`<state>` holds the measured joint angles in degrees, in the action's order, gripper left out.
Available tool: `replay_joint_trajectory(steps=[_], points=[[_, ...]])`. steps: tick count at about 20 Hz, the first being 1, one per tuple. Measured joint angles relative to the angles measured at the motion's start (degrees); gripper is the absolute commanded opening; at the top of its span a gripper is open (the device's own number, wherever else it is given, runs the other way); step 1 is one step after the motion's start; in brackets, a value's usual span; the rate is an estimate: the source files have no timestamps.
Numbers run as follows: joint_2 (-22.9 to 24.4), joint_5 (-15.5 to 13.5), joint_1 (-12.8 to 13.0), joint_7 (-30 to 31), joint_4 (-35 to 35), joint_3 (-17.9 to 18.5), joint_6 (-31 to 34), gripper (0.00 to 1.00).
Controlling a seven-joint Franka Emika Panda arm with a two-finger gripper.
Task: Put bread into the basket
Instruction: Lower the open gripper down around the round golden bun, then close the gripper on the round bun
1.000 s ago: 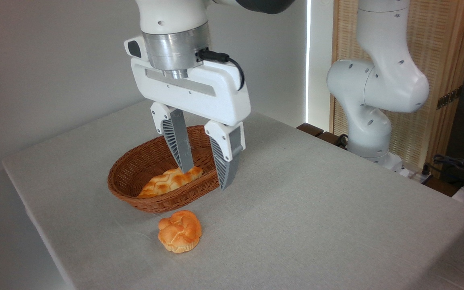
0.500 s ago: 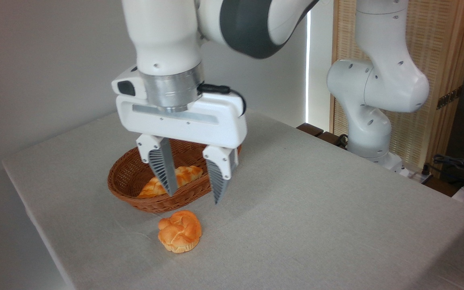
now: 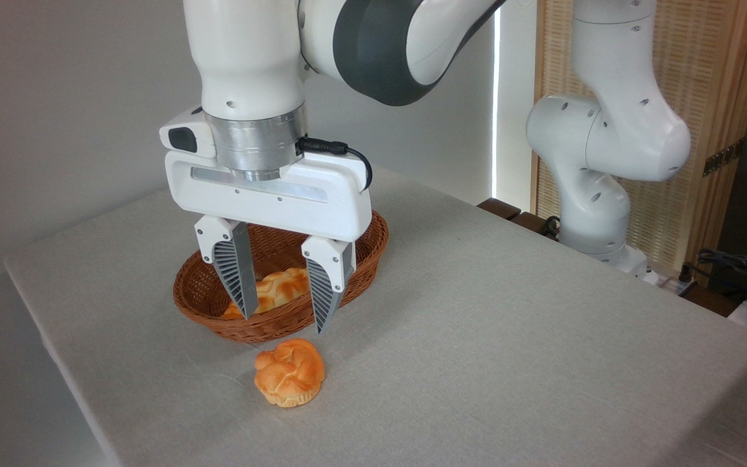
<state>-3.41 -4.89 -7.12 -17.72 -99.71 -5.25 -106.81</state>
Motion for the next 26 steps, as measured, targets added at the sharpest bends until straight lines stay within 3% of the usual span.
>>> replay_joint_trajectory(steps=[10, 16, 19, 26], points=[[-3.3, -0.1, 0.3, 7.7, -1.4, -4.2, -2.9, 1.00], [-5.1, 0.0, 0.5, 9.8, -6.3, -5.1, -10.1, 1.00], [-5.4, 2.5, 0.6, 9.8, -7.1, -5.2, -10.3, 1.00], [-5.4, 5.1, 0.7, 9.8, -7.2, -5.4, -10.1, 1.00]])
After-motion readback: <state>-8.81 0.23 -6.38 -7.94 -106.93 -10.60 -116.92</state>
